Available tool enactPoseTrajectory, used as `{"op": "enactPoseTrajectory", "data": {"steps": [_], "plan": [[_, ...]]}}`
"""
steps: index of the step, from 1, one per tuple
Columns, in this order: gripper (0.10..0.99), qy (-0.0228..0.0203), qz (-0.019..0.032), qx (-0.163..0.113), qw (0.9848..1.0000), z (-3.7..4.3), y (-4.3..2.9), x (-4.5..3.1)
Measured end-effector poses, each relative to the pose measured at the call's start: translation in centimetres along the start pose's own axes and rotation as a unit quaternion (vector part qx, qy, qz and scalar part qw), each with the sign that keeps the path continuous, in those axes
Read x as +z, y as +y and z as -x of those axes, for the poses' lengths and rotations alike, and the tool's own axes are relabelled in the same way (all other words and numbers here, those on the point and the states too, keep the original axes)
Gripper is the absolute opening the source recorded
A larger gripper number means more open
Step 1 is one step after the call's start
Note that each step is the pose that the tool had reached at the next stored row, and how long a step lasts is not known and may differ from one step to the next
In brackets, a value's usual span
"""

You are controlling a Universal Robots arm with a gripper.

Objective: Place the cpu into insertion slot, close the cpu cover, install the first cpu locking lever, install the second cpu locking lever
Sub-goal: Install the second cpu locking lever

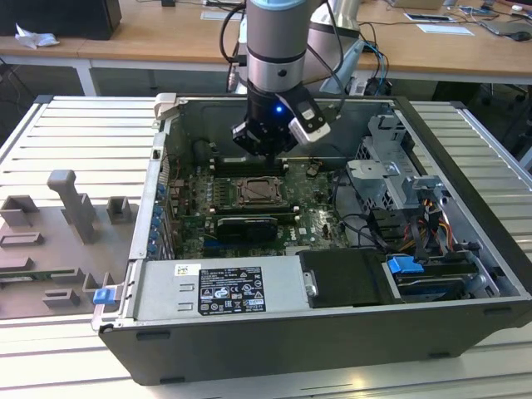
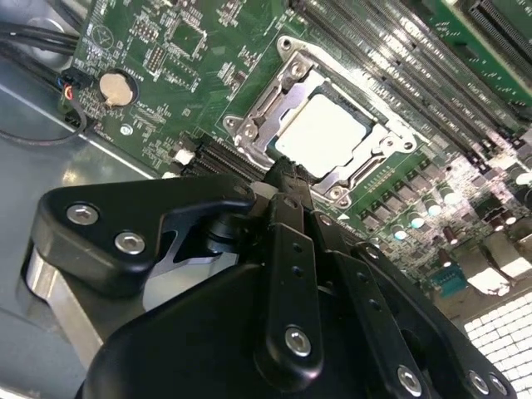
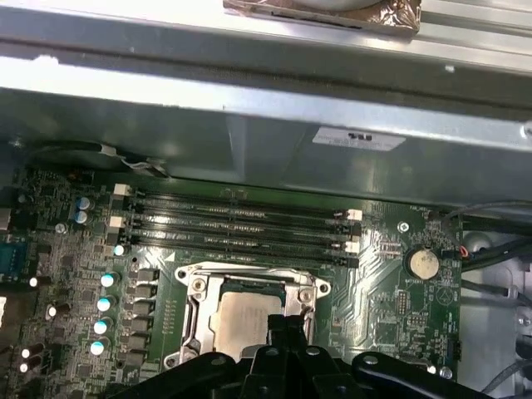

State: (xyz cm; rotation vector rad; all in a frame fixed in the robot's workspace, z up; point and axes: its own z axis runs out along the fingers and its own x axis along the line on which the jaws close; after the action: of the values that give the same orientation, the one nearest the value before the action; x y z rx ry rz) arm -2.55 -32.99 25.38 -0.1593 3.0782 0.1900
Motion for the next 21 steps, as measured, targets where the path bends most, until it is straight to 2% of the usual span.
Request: {"op": "enactPoseTrajectory", "data": {"steps": [6, 14, 19, 21], "plan": [[0.106, -0.0001, 0.0001, 0.000, 1.0000, -0.14, -1.30, -0.16], [0.106, 0.0000, 0.0000, 0.000, 1.0000, -0.16, -1.70, -0.45], [0.106, 0.0000, 0.0000, 0.000, 1.0000, -0.24, -2.48, -0.54], [0.106, 0.0000, 0.0000, 0.000, 1.0000, -0.31, -3.10, -0.62]]}}
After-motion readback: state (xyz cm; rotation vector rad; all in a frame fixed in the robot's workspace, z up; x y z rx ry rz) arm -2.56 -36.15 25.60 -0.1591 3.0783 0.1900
